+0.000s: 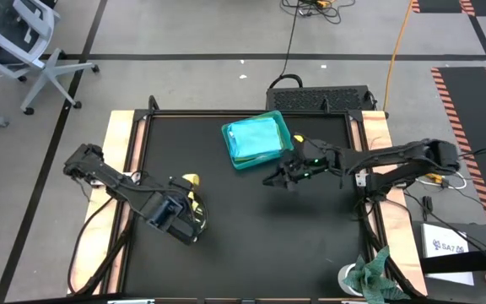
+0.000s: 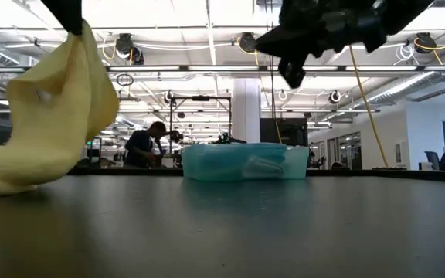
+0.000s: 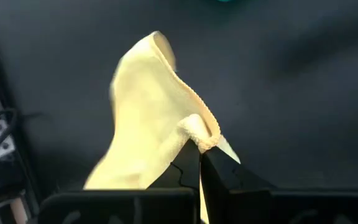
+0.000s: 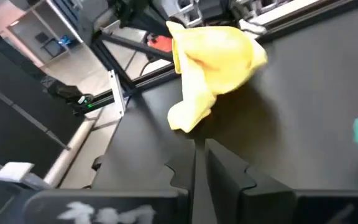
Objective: Fold microfiber towels
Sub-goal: Fold the yellow microfiber towel
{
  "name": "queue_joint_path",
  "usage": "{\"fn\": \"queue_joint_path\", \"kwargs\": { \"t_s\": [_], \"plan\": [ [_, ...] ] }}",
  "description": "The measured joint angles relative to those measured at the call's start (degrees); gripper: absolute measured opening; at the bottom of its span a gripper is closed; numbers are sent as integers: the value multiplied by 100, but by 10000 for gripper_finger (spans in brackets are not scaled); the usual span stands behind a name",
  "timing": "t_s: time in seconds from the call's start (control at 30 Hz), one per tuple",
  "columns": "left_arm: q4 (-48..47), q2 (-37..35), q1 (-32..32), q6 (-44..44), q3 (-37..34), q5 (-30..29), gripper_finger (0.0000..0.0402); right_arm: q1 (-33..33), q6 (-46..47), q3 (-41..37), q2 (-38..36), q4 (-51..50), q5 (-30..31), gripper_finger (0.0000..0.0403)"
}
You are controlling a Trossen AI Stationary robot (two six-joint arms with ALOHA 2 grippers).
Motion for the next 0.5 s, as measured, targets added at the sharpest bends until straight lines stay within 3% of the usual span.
{"fn": "queue_joint_path", "kwargs": {
  "t_s": [0.2,0.5],
  "plan": [
    [630,-2,-128,563,0,502,1,178,98,0,1046,1260,27,49],
    [1022,0,-142,458,0,247,1,555,488,30,2162,2189,323,99]
  ]
}}
